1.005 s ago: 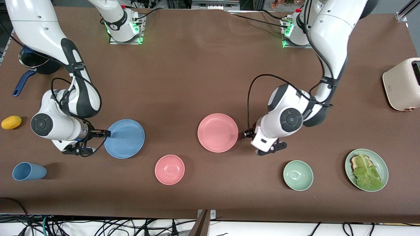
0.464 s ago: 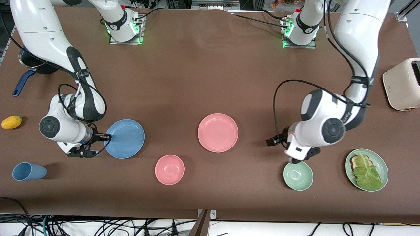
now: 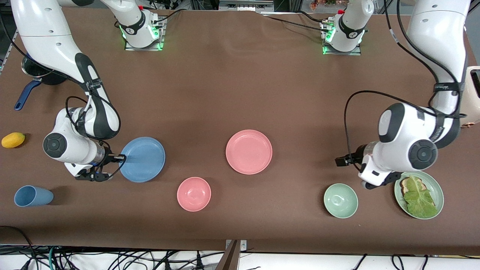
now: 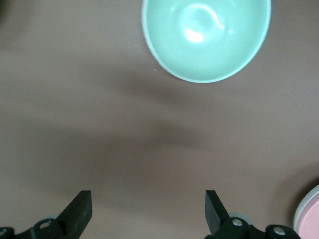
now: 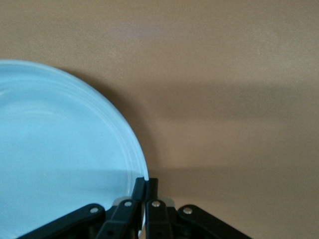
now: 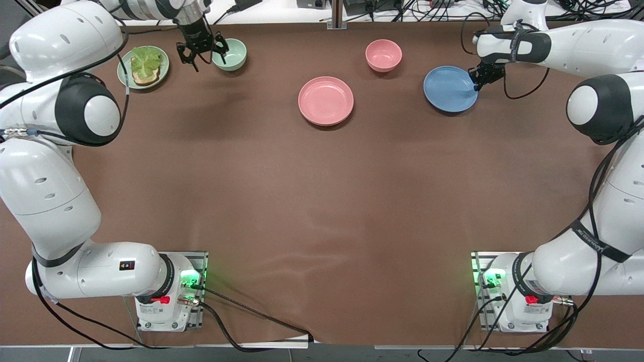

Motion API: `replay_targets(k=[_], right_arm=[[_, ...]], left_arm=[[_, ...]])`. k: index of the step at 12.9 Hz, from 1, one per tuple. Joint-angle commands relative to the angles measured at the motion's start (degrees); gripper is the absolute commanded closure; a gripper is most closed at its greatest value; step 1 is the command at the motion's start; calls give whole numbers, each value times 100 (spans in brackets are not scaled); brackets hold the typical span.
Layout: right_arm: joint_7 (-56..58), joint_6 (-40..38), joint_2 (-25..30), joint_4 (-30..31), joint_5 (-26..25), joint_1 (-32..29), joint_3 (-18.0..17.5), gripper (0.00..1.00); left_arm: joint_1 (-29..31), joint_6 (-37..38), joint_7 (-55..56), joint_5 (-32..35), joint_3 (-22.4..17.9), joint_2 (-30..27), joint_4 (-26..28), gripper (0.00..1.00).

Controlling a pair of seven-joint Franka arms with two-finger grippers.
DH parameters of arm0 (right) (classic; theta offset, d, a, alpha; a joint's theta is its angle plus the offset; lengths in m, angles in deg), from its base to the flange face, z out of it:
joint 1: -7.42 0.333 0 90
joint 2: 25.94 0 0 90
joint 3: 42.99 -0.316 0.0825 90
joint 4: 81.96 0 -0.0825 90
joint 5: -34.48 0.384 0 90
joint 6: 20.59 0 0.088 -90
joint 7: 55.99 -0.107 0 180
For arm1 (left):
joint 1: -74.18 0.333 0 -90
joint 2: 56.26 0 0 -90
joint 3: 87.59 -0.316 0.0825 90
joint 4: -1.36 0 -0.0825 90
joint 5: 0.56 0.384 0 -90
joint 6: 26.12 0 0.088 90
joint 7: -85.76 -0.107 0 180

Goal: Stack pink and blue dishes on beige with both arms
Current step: 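Drag the blue plate with the right gripper while the left gripper withdraws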

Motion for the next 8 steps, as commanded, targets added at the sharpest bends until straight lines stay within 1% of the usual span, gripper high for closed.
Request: replay_targets(k=[1,2,3,5,7,8], right_arm=[[122,-106,20,-53,79,-40,-43,100],[131,-202,38,-131,79,-40,-43,100],[140,-438,38,-288,79,-40,-43,100],[192,-1079,55,-823,61,-23,-43,100],[341,-1677,99,-1290,61,30,-61,100],[377,-1993,134,-1536,70,100,-69,100]], left_arm=[[195,254,-703,125,19,-373,124,0],[361,271,-1150,125,10,-540,316,0],[441,280,-1502,116,10,-829,596,0],[608,342,-1629,116,-34,-1269,958,0],[679,368,-1847,142,-244,-1699,1266,0],[670,360,-2179,317,-367,-1858,1380,0]])
